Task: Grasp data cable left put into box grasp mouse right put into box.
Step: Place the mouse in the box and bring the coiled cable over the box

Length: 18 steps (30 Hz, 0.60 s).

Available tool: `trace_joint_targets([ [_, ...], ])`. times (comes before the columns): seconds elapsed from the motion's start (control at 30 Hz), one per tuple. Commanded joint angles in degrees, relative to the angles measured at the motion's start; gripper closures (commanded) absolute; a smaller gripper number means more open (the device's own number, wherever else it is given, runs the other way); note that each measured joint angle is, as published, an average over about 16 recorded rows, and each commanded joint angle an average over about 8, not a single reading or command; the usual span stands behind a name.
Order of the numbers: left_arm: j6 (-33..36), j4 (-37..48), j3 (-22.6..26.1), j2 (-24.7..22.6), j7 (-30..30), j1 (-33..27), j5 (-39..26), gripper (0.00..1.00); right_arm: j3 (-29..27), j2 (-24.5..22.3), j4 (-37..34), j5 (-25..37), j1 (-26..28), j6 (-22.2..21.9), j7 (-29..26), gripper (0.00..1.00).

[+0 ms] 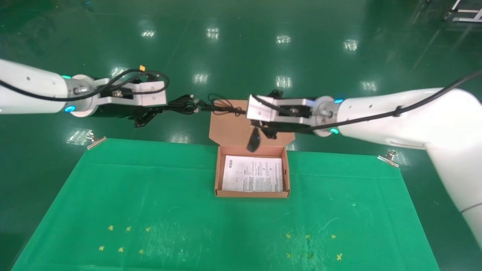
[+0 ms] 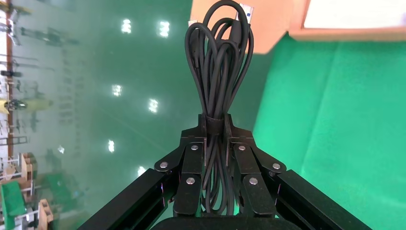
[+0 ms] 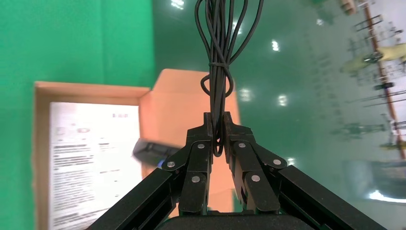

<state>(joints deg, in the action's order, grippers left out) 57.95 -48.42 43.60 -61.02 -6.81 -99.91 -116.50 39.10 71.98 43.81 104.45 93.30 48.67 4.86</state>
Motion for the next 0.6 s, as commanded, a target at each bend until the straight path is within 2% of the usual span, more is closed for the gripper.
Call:
trace_joint_targets([
  [0.03, 0.4, -1.1, 0.3, 0.7, -1.1, 0.4, -0.8, 1.0, 0.2, 0.5, -1.0, -0.1, -0.5, -0.1, 0.4, 1.0],
  [0.33, 2.6, -4.7, 1.4, 3.3, -5.8, 2.0, -4.3, 1.0, 0.5, 4.5, -7.2, -2.6, -1.4, -0.8, 4.4, 1.0],
  [0.6, 3.2, -7.2, 1.6, 4.1, -8.3, 2.6, -5.6, 1.0, 2.1, 5.7, -10.4, -6.7, -3.1, -2.1, 5.6, 1.0],
])
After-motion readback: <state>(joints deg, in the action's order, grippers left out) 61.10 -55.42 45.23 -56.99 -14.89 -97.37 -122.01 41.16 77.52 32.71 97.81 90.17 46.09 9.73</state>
